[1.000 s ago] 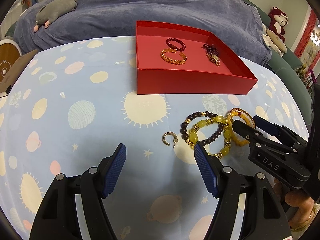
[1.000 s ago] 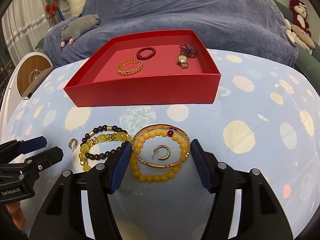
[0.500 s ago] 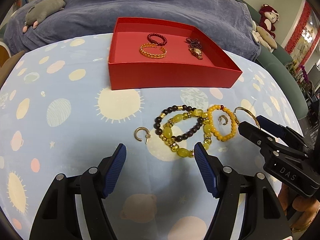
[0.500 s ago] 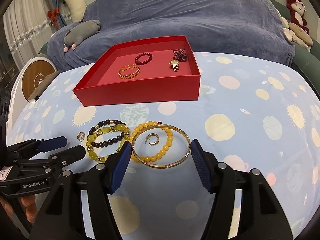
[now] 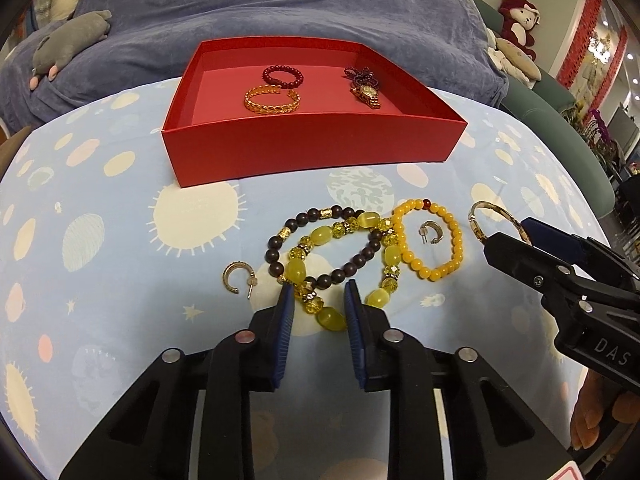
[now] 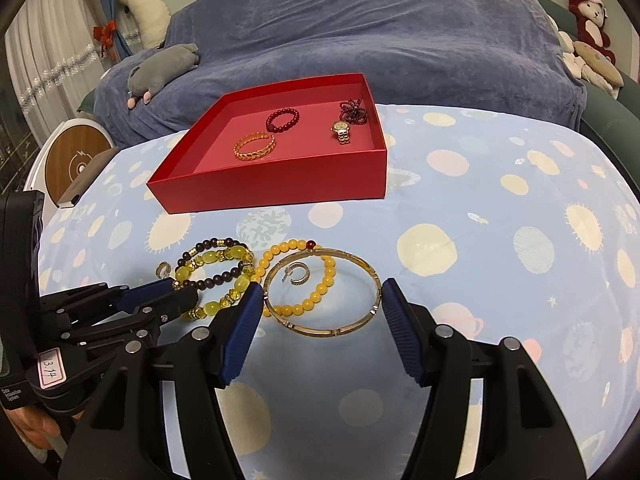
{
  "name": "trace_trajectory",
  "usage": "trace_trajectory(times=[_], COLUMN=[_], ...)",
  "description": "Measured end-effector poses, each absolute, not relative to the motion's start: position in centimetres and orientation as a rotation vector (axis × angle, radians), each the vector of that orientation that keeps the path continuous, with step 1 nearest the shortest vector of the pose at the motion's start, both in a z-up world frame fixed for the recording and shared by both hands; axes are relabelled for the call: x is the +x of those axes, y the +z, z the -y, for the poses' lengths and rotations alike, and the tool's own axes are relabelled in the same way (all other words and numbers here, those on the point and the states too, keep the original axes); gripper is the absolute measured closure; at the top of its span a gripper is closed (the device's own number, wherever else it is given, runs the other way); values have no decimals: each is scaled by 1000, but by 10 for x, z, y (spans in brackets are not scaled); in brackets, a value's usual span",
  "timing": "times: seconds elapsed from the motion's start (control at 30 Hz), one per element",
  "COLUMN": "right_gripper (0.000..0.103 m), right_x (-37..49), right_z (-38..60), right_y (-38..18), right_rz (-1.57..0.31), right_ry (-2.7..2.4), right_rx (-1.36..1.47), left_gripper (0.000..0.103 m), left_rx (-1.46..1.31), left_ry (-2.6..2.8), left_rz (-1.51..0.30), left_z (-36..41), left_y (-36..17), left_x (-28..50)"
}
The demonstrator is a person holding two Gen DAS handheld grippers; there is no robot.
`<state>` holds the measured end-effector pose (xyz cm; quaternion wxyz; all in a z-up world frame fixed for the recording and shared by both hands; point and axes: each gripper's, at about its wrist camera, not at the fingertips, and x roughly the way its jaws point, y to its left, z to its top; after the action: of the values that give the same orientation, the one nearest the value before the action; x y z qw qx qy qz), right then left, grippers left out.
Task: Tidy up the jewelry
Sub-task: 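Grasp the yellow bead bracelet with the left tool while the right tool holds the bangle, then carry the yellow bracelet and gold bangle into the red box and release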
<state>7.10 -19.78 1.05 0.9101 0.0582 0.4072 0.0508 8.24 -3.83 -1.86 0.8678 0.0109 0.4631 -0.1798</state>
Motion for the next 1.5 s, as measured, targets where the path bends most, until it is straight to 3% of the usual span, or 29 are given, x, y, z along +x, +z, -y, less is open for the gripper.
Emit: trace_trajectory(times=[0.07, 0.33, 1.1, 1.5], right_gripper=[45, 45, 45, 45], right_x=[71, 70, 82, 134], right_z=[197, 193, 167, 177], right_y=[10, 14, 45, 74], right_rz=[-838, -830, -757, -696], right_ry=[106, 116, 162, 131], right_rx=[119, 122, 141, 145], left_gripper=[96, 96, 96, 96], left_rx=[9, -68, -128, -141], left_ry=[-385, -420, -496, -431], left_rz=[-976, -1001, -859, -740], left_z=[35, 23, 2, -1], left_y=[-19, -10, 62, 113], left_x=[83, 81, 75, 125])
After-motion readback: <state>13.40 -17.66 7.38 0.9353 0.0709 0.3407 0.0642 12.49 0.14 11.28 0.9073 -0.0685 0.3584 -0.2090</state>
